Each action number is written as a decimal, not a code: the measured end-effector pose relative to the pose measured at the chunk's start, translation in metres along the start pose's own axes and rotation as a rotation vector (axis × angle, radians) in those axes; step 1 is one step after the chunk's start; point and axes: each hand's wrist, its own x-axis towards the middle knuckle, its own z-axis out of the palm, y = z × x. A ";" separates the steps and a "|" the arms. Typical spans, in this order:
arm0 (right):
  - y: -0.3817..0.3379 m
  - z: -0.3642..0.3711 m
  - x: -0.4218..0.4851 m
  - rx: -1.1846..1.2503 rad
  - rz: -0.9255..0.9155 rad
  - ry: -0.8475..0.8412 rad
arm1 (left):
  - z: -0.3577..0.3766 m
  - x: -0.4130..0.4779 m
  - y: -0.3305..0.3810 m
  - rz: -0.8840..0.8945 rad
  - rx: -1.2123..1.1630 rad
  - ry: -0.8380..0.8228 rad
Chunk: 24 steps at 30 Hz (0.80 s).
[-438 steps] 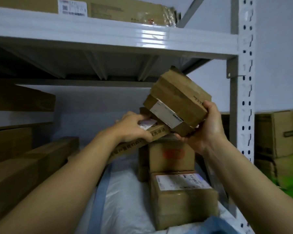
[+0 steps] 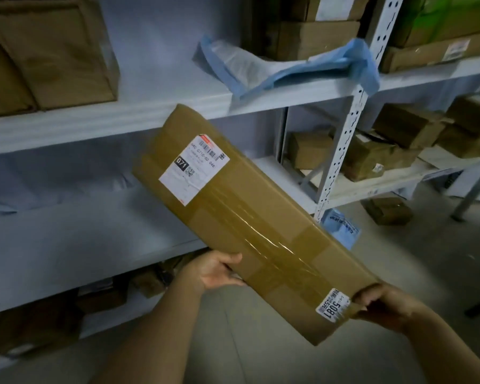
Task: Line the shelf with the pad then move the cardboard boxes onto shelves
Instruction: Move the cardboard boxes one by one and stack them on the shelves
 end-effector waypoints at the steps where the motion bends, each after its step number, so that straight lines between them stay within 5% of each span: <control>1: 0.001 -0.004 0.007 -0.015 0.012 0.000 | -0.006 0.007 0.000 -0.016 -0.022 0.029; 9: -0.006 -0.043 0.054 -0.068 0.103 0.012 | -0.020 0.054 -0.019 -0.191 -0.082 -0.014; 15: -0.045 -0.017 0.105 -0.035 0.024 0.060 | -0.020 0.097 0.024 -0.091 -0.328 0.164; 24: -0.105 0.025 0.194 0.038 -0.158 0.362 | 0.014 0.177 0.091 0.075 -0.081 0.226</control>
